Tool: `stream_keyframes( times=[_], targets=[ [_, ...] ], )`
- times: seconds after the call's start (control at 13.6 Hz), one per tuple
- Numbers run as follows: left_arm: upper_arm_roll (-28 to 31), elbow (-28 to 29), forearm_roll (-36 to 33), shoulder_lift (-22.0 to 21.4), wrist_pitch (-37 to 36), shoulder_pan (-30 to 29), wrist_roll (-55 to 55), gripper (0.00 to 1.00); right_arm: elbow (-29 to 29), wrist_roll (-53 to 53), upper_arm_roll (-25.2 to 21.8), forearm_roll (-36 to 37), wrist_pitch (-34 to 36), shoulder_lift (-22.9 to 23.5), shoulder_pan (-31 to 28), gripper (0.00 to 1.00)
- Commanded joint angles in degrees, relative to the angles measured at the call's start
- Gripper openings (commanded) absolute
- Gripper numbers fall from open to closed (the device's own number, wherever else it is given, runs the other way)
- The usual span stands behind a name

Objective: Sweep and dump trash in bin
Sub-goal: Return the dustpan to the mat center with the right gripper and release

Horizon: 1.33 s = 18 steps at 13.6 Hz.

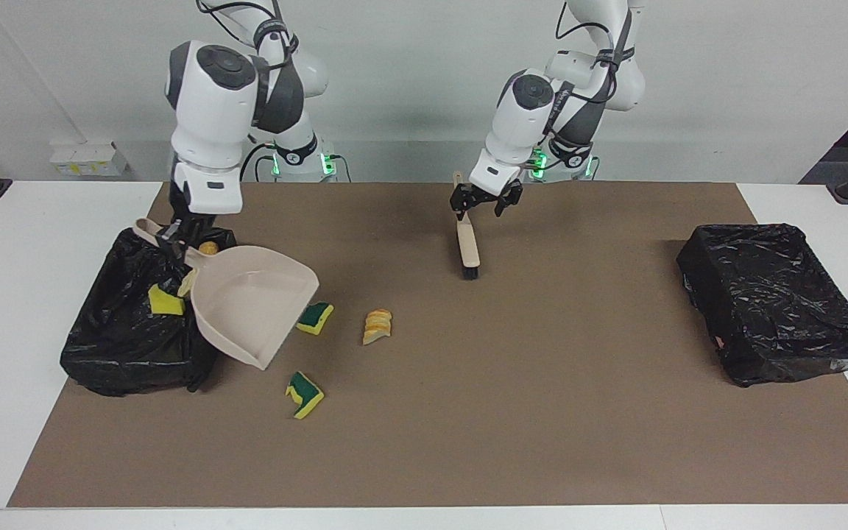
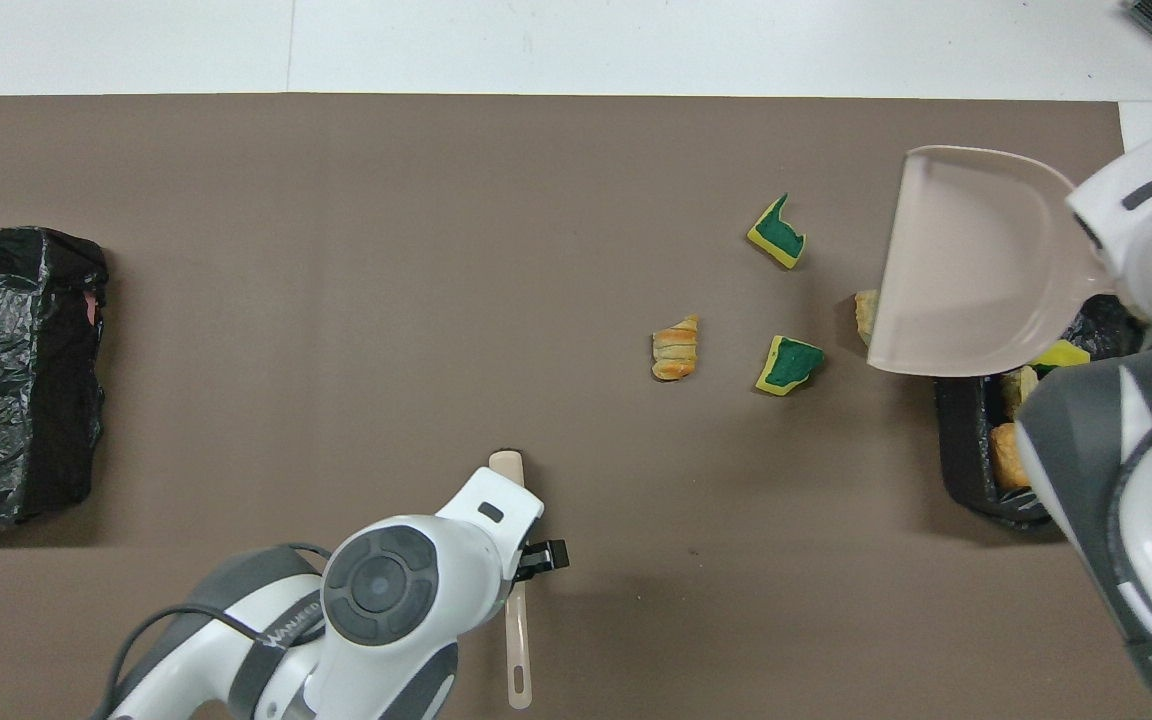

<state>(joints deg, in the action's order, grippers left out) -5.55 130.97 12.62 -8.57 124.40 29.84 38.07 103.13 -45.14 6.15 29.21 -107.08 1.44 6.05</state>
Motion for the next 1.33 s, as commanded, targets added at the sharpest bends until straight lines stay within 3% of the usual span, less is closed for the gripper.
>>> stream_keyframes(
  times=[0.0, 0.22, 0.44, 0.66, 0.88, 1.25],
  targets=[
    [-0.42, -4.31, -0.76, -0.57, -7.22, -7.76, -9.37, 1.0, -9.93, 15.28, -0.26, -3.62, 6.68, 8.28, 6.93, 0.0],
    [-0.42, -4.49, -1.45, -1.63, -7.77, -15.06, -20.45, 1.0, -18.92, 29.89, -0.26, -10.28, 8.64, 15.6, 9.33, 0.0],
    [-0.42, -6.59, -4.08, -1.63, -10.92, -20.77, -28.81, 1.0, -25.67, 48.06, -0.26, -11.8, 9.69, 21.65, 14.41, 0.0],
    [-0.42, -13.34, -5.5, -1.02, -16.97, -26.22, -37.17, 1.0, -31.75, 61.37, 0.18, -17.42, 8.91, 27.55, 15.83, 0.0],
    [-0.42, -21.34, -6.81, -0.84, -25.06, -28.87, -40.16, 1.0, -39.3, 76.64, 0.35, -17.69, 8.73, 35.44, 20.57, 0.0],
    [-0.33, -32.08, -9.28, -0.58, -34.3, -29.23, -42.46, 1.0, -42.21, 90.04, 2.46, -21.03, 0.13, 41.79, 22.86, 0.0]
  ],
)
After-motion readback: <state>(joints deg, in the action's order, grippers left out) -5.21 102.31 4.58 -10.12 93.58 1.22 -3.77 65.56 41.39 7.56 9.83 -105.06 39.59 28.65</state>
